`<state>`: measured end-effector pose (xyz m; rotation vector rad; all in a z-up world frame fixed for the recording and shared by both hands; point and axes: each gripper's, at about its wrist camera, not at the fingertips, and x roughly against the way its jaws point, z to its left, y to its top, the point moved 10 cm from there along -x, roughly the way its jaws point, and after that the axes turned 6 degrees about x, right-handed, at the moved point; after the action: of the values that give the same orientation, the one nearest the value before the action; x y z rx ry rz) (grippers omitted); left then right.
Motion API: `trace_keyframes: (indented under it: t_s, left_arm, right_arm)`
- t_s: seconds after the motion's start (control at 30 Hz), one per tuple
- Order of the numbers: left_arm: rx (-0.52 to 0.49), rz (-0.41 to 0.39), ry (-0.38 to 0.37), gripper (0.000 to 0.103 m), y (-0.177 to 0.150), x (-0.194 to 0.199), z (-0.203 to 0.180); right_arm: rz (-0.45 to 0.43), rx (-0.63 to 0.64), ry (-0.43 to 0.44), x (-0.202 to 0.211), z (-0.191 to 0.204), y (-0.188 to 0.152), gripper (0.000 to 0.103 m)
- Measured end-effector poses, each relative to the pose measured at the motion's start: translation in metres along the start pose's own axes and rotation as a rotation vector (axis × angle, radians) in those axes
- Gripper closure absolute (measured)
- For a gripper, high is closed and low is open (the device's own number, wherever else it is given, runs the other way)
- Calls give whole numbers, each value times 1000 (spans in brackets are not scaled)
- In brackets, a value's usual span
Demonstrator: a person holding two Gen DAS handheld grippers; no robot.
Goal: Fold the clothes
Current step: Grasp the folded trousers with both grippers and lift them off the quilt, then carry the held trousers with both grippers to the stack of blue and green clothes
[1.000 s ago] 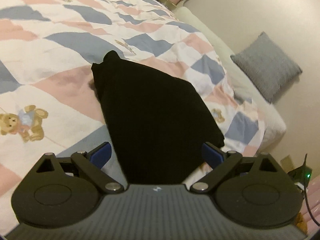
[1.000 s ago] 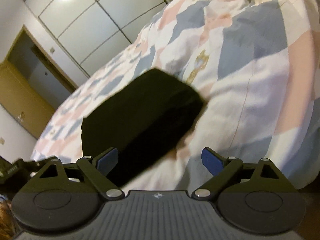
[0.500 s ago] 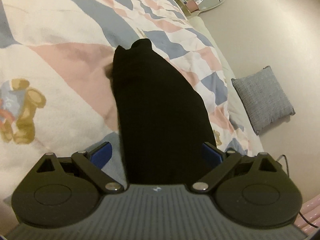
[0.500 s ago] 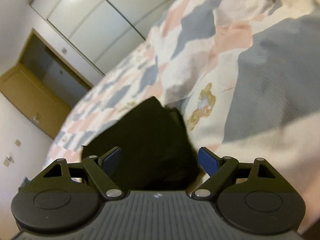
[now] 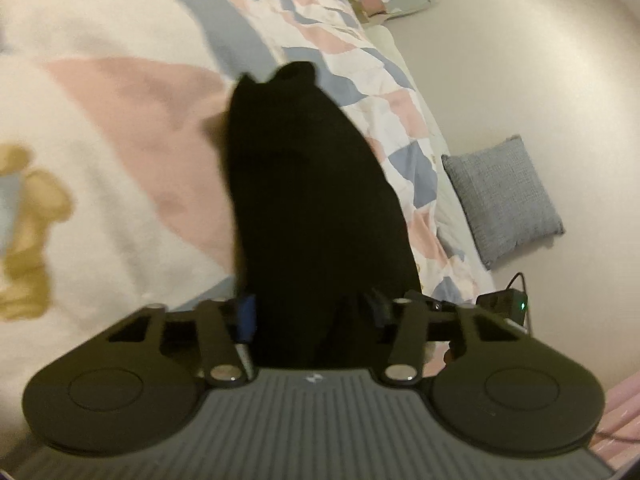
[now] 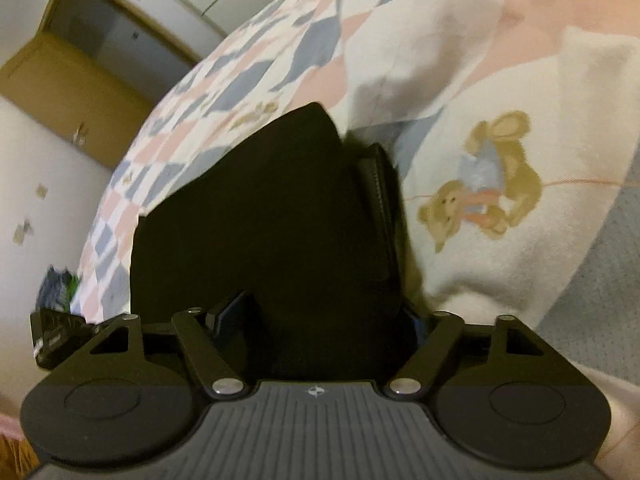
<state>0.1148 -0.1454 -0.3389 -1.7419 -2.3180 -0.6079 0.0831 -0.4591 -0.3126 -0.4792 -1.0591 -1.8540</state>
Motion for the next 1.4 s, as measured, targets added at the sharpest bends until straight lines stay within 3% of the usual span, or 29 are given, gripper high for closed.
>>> trace_keyframes:
  t_s: [0.1, 0.4, 0.53, 0.67, 0.83, 0.93, 0.97, 1.07, 1.2, 1.4]
  left_arm:
    - [-6, 17, 3, 62, 2, -6, 2]
    - [-62, 59, -40, 59, 2, -22, -4]
    - [-97, 93, -104, 59, 3, -19, -17]
    - [-87, 113, -134, 59, 11, 9, -42]
    - [-55, 122, -77, 59, 15, 46, -42]
    - [23, 151, 39, 60, 11, 45, -3]
    - [62, 153, 33, 64, 9, 44, 5]
    - [87, 140, 18, 61, 11, 38, 11]
    - [78, 149, 3, 61, 10, 23, 8]
    - [7, 140, -6, 70, 14, 35, -19]
  right_arm:
    - [14, 44, -11, 4, 9, 5, 32]
    - [34, -35, 37, -22, -7, 7, 32]
    - [28, -52, 76, -18, -3, 8, 37]
    - [19, -75, 115, -6, 9, 12, 45]
    - [98, -95, 186, 1, 50, 1, 48]
    - [157, -141, 199, -21, 52, -18, 46]
    - [178, -167, 189, -30, 45, -24, 44]
    - [174, -224, 249, -38, 32, -22, 36]
    - [182, -233, 289, -48, 28, -17, 36]
    - [145, -244, 301, -50, 42, -9, 56]
